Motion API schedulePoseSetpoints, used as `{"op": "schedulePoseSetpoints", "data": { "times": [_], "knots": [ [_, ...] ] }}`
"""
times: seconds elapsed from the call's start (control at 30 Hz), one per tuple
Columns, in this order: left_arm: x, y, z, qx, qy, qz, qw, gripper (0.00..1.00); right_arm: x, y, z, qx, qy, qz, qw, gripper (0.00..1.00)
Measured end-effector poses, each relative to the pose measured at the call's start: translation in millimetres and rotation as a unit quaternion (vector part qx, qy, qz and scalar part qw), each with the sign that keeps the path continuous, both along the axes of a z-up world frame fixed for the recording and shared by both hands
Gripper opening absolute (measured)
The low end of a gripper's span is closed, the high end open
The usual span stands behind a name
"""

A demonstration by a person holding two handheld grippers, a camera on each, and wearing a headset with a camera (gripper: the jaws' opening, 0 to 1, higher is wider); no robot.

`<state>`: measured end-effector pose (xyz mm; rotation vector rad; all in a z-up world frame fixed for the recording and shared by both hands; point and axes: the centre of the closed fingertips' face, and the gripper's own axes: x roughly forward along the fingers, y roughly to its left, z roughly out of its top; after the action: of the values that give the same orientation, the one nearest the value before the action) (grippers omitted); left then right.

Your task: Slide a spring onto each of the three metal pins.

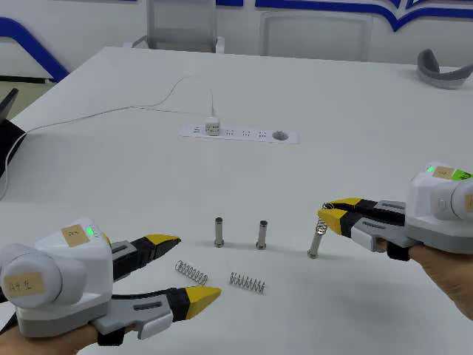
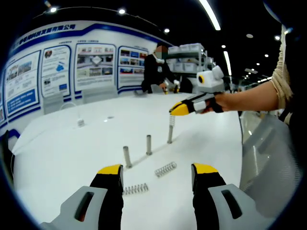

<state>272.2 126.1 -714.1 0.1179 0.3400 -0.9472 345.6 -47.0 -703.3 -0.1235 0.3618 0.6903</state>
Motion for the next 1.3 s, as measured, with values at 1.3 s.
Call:
{"op": "schedulePoseSetpoints", "data": {
  "times": [1.3],
  "knots": [
    [-3.9,-3.9,-6.9,0.001,0.013,0.0,0.9999,0.57,-1.6,-0.8,-56.9,-0.031,0.013,-0.004,0.9994,0.12]
  ]
}}
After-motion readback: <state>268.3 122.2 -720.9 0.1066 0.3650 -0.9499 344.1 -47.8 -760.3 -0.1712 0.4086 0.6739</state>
